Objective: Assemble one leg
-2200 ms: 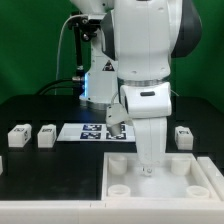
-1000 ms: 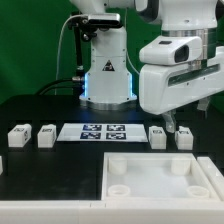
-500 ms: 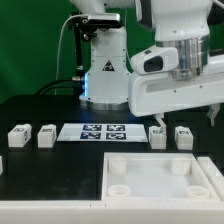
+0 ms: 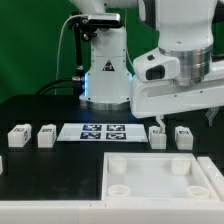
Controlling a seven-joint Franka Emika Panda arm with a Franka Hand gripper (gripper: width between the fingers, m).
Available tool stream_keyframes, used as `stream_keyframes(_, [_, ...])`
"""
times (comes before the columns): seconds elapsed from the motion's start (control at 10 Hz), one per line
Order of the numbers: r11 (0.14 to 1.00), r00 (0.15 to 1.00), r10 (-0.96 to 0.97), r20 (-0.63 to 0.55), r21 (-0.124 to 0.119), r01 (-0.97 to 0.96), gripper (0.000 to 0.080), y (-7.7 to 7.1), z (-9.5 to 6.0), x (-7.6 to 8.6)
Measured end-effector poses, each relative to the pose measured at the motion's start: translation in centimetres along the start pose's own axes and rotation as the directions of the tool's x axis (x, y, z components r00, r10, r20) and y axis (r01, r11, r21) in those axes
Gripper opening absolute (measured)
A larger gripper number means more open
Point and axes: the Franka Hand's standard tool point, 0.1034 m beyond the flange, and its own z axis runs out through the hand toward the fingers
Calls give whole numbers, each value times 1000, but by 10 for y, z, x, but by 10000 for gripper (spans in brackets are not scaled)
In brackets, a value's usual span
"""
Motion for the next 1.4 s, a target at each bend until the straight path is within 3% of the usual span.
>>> stream_keyframes(0.2, [998,969,62,238,-6,-62,649,-8,12,-12])
stream_keyframes(0.5, [997,865,76,495,-17,-78,649,-14,27,-24])
stream_keyframes(0.8, [996,865,80,495,-15,-84,649,-15,28,-19])
stream_keyframes(1.0, [993,841,118,528,-40,-115,649,-21,43,-32])
stream_keyframes(1.4, [993,824,116,554,-47,-108,649,-23,62,-43])
